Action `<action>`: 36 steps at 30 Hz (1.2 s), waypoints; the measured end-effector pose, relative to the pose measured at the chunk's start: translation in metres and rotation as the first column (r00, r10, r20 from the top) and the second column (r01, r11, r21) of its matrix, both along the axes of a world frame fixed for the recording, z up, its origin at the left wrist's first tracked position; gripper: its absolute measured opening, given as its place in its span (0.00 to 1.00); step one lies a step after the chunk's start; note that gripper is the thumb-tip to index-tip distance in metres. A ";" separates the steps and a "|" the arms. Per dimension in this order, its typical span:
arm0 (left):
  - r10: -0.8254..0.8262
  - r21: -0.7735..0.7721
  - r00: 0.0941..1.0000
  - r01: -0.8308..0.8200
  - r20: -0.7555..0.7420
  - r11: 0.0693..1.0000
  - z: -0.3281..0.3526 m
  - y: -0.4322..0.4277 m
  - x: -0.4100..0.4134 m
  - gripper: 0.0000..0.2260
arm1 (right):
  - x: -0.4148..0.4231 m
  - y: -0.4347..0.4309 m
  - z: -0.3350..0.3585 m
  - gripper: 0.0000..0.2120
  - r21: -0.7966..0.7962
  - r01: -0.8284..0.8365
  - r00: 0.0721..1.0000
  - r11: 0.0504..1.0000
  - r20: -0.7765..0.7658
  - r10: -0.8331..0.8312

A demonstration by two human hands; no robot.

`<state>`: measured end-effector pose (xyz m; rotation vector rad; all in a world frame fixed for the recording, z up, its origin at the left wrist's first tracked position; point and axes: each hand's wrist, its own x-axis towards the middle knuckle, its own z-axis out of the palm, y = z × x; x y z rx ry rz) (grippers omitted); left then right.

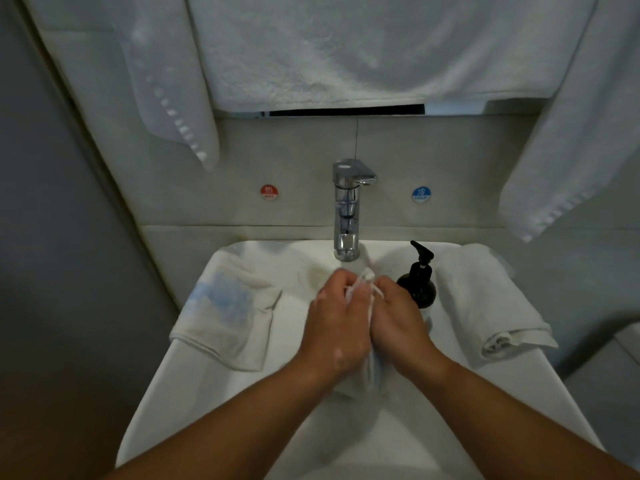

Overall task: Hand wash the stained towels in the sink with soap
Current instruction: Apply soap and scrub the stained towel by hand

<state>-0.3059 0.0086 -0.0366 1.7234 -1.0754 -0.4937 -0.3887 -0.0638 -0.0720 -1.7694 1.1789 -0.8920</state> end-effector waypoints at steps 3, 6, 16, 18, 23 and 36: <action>0.198 0.043 0.972 -0.194 -0.123 0.980 -0.003 -0.018 0.017 0.10 | 0.003 0.017 -0.001 0.08 -0.064 -0.067 0.996 0.996 0.051 0.070; 0.173 0.101 0.983 -0.166 -0.064 0.981 -0.008 -0.007 0.007 0.10 | 0.004 0.021 0.008 0.06 -0.177 -0.034 0.987 0.984 0.151 0.061; 0.210 0.103 0.970 -0.198 -0.121 0.975 -0.010 -0.010 0.020 0.10 | 0.007 0.023 0.003 0.08 -0.199 -0.110 0.989 0.974 0.074 0.127; 0.118 0.101 0.991 -0.111 -0.061 0.989 -0.008 0.001 0.007 0.10 | 0.007 0.015 0.008 0.06 -0.190 -0.007 0.989 0.982 0.145 0.035; 0.058 -0.018 0.996 -0.059 -0.071 0.998 0.001 -0.011 0.013 0.10 | 0.002 0.006 -0.003 0.10 0.030 -0.030 1.000 0.999 0.002 0.030; 0.281 0.033 0.955 -0.279 -0.094 0.960 0.000 -0.014 0.012 0.10 | 0.008 0.019 0.005 0.09 -0.041 -0.057 0.998 0.998 0.029 0.058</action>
